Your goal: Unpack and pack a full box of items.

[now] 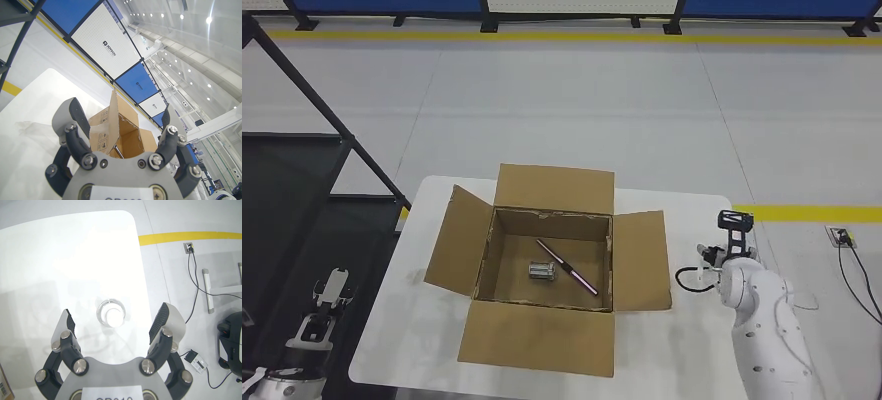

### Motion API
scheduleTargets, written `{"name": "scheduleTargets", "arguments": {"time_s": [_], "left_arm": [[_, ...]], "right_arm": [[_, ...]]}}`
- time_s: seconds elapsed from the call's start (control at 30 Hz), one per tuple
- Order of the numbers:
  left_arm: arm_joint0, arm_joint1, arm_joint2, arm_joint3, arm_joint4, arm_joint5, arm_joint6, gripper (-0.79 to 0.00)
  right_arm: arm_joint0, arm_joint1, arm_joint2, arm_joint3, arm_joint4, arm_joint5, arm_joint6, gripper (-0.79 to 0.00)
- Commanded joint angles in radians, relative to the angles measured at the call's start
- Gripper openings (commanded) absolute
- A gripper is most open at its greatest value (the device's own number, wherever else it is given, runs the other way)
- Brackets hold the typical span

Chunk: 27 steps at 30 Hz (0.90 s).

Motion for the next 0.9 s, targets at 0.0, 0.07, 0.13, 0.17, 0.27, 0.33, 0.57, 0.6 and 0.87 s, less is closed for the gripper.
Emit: {"name": "scheduleTargets", "arguments": {"time_s": [0.0, 0.07, 0.13, 0.17, 0.27, 0.33, 0.57, 0.6, 0.87], "left_arm": [[0.0, 0.0, 0.0, 0.0, 0.0, 0.0, 0.0, 0.0], [0.0, 0.0, 0.0, 0.0, 0.0, 0.0, 0.0, 0.0], [0.0, 0.0, 0.0, 0.0, 0.0, 0.0, 0.0, 0.0], [0.0, 0.0, 0.0, 0.0, 0.0, 0.0, 0.0, 0.0], [0.0, 0.0, 0.0, 0.0, 0.0, 0.0, 0.0, 0.0], [0.0, 0.0, 0.0, 0.0, 0.0, 0.0, 0.0, 0.0], [0.0, 0.0, 0.0, 0.0, 0.0, 0.0, 0.0, 0.0], [0.0, 0.0, 0.0, 0.0, 0.0, 0.0, 0.0, 0.0], [0.0, 0.0, 0.0, 0.0, 0.0, 0.0, 0.0, 0.0]], "right_arm": [[0.011, 0.002, 0.004, 0.029, 0.015, -0.02, -0.01, -0.311], [0.019, 0.004, 0.006, 0.046, 0.032, -0.032, -0.021, -0.456], [0.022, 0.005, 0.006, 0.055, 0.044, -0.043, -0.033, -0.665], [0.023, 0.006, 0.006, 0.058, 0.046, -0.045, -0.039, -0.757], [0.021, 0.008, 0.003, 0.054, 0.056, -0.049, -0.056, -0.785], [0.015, 0.008, -0.001, 0.04, 0.059, -0.043, -0.064, -0.785], [-0.038, 0.004, -0.035, -0.122, 0.063, 0.006, -0.09, -0.785], [-0.052, 0.003, -0.047, -0.165, 0.056, 0.023, -0.094, -0.785], [-0.209, -0.011, -0.196, -0.596, 0.047, 0.03, -0.16, -0.785]]}}
